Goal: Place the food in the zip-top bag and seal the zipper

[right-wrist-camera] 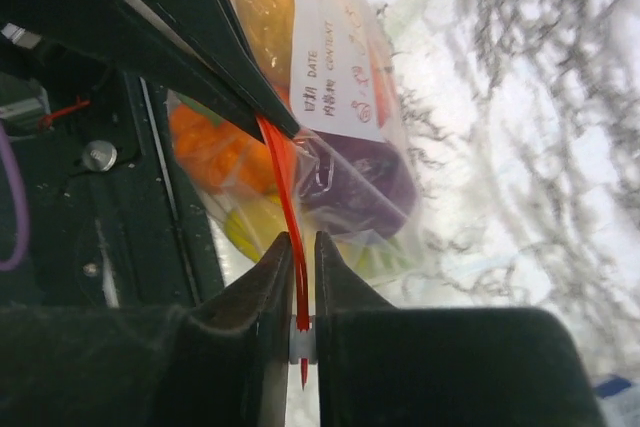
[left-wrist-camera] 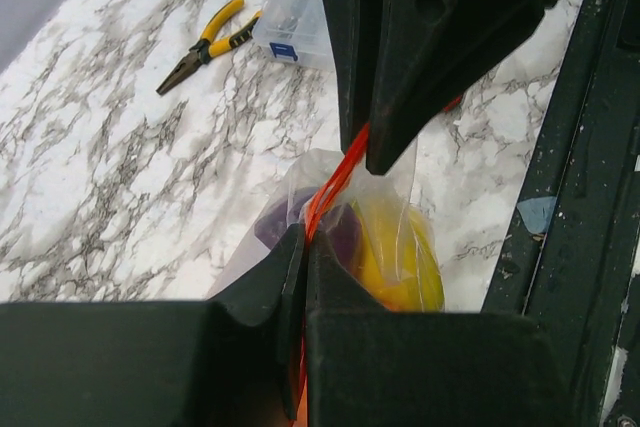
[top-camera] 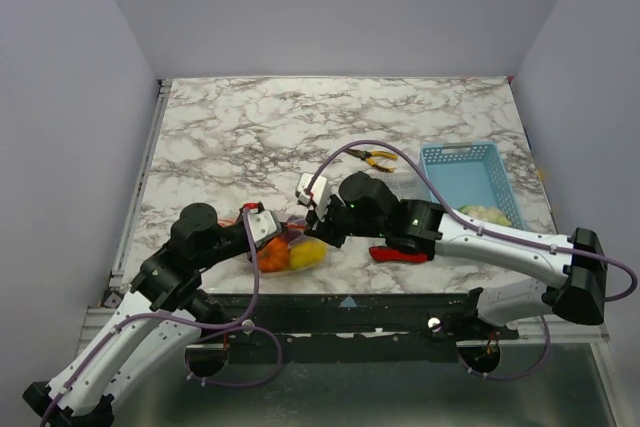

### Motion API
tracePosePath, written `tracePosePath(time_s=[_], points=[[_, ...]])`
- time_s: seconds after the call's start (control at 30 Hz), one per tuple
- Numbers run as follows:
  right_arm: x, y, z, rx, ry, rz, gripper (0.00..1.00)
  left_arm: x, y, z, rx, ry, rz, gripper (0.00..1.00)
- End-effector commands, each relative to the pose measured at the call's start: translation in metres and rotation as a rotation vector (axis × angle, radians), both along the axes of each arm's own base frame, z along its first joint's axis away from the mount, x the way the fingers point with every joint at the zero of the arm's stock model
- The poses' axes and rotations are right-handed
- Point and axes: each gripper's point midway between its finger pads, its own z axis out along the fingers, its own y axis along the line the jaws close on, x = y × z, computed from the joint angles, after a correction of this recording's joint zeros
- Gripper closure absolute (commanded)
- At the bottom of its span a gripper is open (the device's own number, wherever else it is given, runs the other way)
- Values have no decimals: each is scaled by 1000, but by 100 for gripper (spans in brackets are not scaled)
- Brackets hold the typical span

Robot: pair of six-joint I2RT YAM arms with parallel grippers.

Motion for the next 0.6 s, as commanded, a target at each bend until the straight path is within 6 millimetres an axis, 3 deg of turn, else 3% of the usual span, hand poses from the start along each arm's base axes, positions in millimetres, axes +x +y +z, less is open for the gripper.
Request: tracePosePath(time_s=[0.0, 0.07, 0.2, 0.27, 0.33, 0.5, 0.53, 0.57], points=[[-4, 12, 3, 6, 16, 32, 98, -4, -8, 12, -10, 28, -40, 92], [-6, 13, 3, 9, 18, 45, 100, -5, -9, 11, -4, 62, -44, 70], [-11, 14, 5, 23, 22, 74, 100, -9, -15, 6, 18, 131, -76, 49], [-13, 13, 6, 26, 26, 80, 100, -12, -19, 3, 25, 156, -111, 45], [-13, 13, 6, 26, 27, 81, 100, -14, -22, 1, 27, 162, -134, 46], [-11, 8, 8, 22, 27, 52, 100, -4, -17, -2, 40, 125, -82, 79], [-9, 6, 10, 19, 30, 37, 97, -2, -16, -1, 37, 114, -71, 84], [-8, 4, 12, 15, 33, 18, 86, -1, -15, 0, 30, 98, -60, 89]])
